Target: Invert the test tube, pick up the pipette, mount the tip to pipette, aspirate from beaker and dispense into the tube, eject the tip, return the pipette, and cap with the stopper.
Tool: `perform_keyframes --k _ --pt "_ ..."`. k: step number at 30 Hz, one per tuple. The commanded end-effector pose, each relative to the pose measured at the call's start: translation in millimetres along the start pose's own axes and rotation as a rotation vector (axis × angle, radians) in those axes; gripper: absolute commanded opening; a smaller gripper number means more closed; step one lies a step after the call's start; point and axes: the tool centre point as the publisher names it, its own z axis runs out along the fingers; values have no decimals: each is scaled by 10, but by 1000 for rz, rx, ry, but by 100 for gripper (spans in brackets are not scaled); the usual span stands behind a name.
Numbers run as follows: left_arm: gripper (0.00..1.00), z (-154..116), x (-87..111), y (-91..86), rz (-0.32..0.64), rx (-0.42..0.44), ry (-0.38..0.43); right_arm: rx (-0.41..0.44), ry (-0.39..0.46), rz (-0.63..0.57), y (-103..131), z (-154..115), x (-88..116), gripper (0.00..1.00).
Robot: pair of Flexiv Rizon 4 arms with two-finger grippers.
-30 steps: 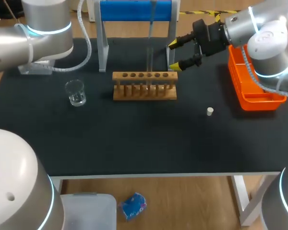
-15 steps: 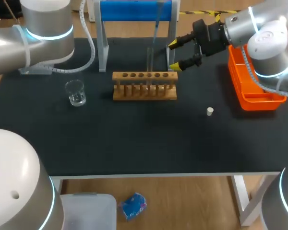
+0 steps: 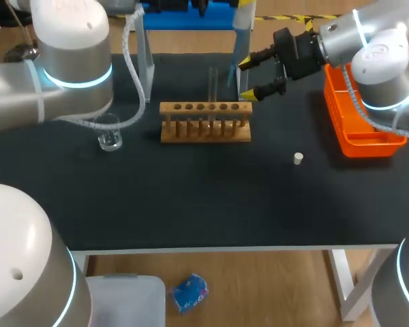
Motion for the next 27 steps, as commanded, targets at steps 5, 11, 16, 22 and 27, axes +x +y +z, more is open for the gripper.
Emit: perform_keyframes --k 5,11,16,22,27 --pt "0 -27 177 280 -8 25 -32 -146 -13 -26 178 -454 524 100" --pt "0 -37 293 462 -22 60 -27 -308 12 -4 343 -563 881 100" --pt "0 -29 339 519 -40 77 -24 -389 66 1 455 -517 1122 100" --pt "0 -29 339 519 -40 77 -24 -389 66 1 455 -517 1122 100" --pt "0 -29 339 519 -40 77 -24 -389 66 1 455 -517 1122 100"
